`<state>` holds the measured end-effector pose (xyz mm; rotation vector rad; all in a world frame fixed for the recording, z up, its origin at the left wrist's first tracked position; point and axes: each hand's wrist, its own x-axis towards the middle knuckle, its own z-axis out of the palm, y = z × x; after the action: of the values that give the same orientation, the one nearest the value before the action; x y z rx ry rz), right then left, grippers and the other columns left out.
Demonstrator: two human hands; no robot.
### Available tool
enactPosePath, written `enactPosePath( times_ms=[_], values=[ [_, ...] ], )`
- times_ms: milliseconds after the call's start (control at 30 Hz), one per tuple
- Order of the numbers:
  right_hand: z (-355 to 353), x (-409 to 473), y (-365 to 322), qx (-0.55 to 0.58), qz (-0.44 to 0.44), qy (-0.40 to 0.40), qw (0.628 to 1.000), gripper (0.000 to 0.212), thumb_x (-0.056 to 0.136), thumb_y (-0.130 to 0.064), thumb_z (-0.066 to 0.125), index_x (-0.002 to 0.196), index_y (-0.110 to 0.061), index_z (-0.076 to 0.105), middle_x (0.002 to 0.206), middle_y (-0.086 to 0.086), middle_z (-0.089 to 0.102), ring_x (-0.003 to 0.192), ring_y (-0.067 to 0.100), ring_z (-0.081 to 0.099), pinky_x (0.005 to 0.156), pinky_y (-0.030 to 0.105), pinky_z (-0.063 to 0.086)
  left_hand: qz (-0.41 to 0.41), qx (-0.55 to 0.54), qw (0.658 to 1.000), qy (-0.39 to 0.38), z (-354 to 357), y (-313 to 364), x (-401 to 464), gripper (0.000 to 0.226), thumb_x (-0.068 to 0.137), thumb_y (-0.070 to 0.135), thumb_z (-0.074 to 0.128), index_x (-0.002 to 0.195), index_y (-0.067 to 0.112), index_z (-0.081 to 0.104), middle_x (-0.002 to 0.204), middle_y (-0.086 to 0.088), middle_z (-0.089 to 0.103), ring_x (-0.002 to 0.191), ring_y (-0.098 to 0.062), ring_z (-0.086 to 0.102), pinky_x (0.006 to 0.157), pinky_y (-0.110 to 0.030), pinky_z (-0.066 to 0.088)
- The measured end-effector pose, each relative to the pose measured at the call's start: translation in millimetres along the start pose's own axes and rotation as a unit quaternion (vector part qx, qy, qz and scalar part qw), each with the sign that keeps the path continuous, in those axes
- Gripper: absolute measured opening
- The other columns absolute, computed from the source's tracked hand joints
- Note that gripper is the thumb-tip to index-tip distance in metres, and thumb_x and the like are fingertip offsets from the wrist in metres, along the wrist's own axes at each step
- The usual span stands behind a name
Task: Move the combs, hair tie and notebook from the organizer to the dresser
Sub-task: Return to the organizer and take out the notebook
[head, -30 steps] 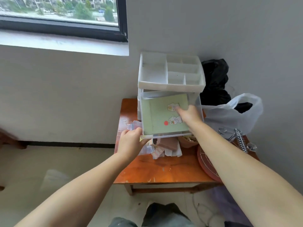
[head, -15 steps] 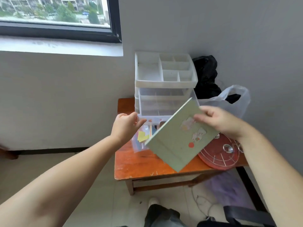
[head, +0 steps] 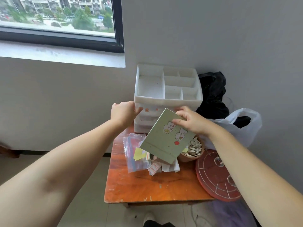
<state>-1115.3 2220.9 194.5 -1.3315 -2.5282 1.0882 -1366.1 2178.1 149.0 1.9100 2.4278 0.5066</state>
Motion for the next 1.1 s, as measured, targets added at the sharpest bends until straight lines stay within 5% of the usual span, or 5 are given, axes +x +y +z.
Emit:
enactPosePath(
  times_ms=[267,433,600,967,1100],
  values=[
    [7,3,-10,0.195,0.008,0.013,0.981,0.022,0.091,-0.031,0.055,0.102,-0.014,0.063,0.103,0.006,0.072,0.09,0.019,0.07,0.08,0.036,0.056,-0.131,-0.176,0.973,-0.065,1,-17,-19,0.052,0.091,0.043,0.038,0.058,0.006,0.055,0.061,-0.008,0.063,0.065,-0.031,0.059,0.062,-0.035,0.045],
    [53,13,-60,0.502,0.058,0.17,0.846,0.01,0.096,-0.015,0.047,0.093,-0.015,0.057,0.095,0.009,0.066,0.078,0.019,0.066,0.07,0.039,0.056,-0.386,-0.598,0.696,-0.097,-12,-54,-96,0.027,0.094,0.023,0.039,0.094,0.012,0.064,0.083,0.0,0.071,0.076,-0.014,0.064,0.079,-0.033,0.042],
    [138,9,-128,0.633,0.099,0.07,0.765,0.018,0.094,0.001,0.043,0.105,-0.009,0.054,0.091,0.011,0.064,0.077,0.023,0.062,0.077,0.044,0.053,-0.326,-0.754,0.565,-0.072,-35,-69,-156,0.02,0.093,0.026,0.048,0.096,0.018,0.066,0.087,0.003,0.074,0.083,-0.014,0.068,0.084,-0.033,0.051],
    [233,12,-221,0.438,-0.032,-0.285,0.852,0.016,0.093,-0.017,0.052,0.098,-0.018,0.068,0.081,-0.004,0.076,0.068,0.009,0.07,0.057,0.021,0.056,-0.395,-0.652,0.629,0.154,-98,-178,-318,0.021,0.094,0.02,0.047,0.091,0.018,0.067,0.071,0.009,0.075,0.061,-0.005,0.066,0.069,-0.029,0.048],
    [290,6,-278,0.287,-0.097,-0.422,0.855,0.017,0.092,-0.016,0.054,0.094,-0.017,0.071,0.084,-0.001,0.076,0.072,0.013,0.072,0.064,0.024,0.059,-0.472,-0.614,0.581,0.252,-107,-182,-412,0.014,0.09,0.018,0.055,0.09,0.018,0.069,0.072,0.007,0.074,0.067,-0.008,0.066,0.077,-0.03,0.05]
  ],
)
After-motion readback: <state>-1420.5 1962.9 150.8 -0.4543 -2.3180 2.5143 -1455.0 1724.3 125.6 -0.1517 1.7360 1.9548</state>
